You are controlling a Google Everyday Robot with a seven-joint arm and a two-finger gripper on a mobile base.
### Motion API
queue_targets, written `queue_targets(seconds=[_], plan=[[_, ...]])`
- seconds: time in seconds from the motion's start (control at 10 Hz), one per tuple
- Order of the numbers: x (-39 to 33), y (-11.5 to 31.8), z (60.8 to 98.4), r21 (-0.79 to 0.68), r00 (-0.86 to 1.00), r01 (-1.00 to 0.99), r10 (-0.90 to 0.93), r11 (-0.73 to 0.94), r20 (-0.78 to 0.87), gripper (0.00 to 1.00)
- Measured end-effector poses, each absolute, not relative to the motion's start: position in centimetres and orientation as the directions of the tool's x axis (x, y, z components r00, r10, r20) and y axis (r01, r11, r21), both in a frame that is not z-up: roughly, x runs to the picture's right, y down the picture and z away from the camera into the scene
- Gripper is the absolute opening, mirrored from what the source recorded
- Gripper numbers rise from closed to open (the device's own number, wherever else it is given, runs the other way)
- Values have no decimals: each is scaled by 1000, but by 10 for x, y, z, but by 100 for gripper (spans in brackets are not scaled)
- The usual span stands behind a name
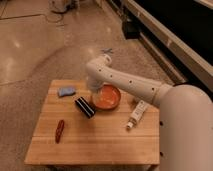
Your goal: Push the eraser across the table
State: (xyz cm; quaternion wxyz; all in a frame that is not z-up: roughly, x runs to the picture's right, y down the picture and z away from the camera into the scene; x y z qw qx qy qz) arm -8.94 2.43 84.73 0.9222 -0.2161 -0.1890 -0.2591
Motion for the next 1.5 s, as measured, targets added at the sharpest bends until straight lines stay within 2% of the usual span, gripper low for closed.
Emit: queue_targets(seconds=[0.9, 1.5], plan=[[-195, -8, 949, -101, 701, 631, -510, 769, 499, 65], [-215, -4, 983, -105, 686, 650, -522, 752, 507, 65]])
